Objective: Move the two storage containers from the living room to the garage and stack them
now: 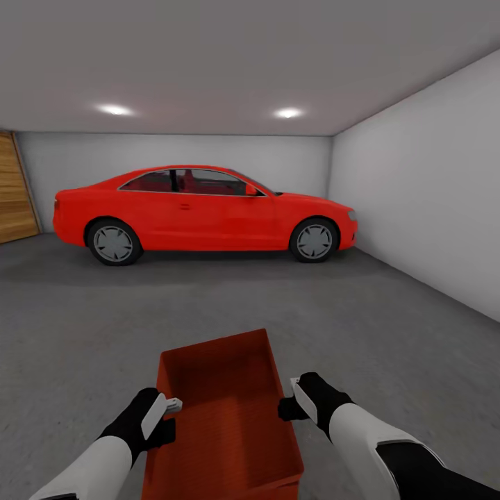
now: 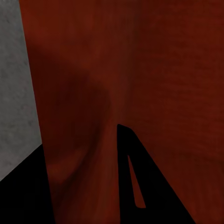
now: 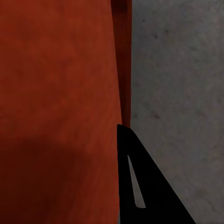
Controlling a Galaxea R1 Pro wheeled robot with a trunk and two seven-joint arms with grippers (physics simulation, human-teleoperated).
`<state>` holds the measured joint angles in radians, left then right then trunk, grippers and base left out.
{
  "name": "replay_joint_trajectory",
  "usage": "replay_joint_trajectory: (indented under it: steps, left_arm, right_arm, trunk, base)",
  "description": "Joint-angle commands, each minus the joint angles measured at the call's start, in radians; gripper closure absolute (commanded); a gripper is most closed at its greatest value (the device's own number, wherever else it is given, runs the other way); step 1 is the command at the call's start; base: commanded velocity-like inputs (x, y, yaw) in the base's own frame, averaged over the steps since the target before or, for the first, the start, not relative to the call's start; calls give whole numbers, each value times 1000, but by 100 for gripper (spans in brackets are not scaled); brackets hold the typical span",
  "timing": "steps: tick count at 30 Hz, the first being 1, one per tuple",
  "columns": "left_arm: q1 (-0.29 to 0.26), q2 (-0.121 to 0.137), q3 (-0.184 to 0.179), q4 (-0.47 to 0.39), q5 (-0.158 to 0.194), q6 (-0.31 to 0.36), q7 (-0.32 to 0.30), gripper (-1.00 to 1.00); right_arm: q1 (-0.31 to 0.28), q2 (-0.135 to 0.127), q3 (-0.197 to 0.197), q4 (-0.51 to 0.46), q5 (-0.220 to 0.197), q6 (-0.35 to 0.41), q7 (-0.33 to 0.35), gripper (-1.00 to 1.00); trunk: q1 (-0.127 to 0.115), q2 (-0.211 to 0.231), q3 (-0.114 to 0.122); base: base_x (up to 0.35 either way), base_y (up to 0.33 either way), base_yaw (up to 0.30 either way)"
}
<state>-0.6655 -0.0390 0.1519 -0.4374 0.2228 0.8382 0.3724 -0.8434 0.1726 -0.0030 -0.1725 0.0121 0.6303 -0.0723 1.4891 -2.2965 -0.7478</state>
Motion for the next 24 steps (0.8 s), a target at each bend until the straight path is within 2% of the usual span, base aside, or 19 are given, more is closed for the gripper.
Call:
replay_joint_trajectory:
  steps: [1, 9, 21, 24]
  left_arm:
    - [-1, -1, 0, 0, 65, -8, 9, 100]
    - [-1, -1, 0, 0, 65, -8, 9, 100]
    - [-1, 2, 1, 0, 66, -7, 9, 100]
    - [0, 5, 2, 0, 67, -7, 9, 100]
  right_arm:
    - [0, 0, 5, -2, 19, 6, -4, 100]
    - [0, 1, 5, -2, 20, 6, -4, 100]
    - [0, 1, 5, -2, 20, 5, -4, 100]
    - [0, 2, 5, -1, 20, 5, -4, 100]
  trunk:
    - [0, -1, -1]
    - [0, -1, -1]
    - [0, -1, -1]
    - [0, -1, -1]
  base:
    - [0, 0, -113]
    - [0, 0, -213]
    - [0, 1, -8]
    - [0, 174, 0]
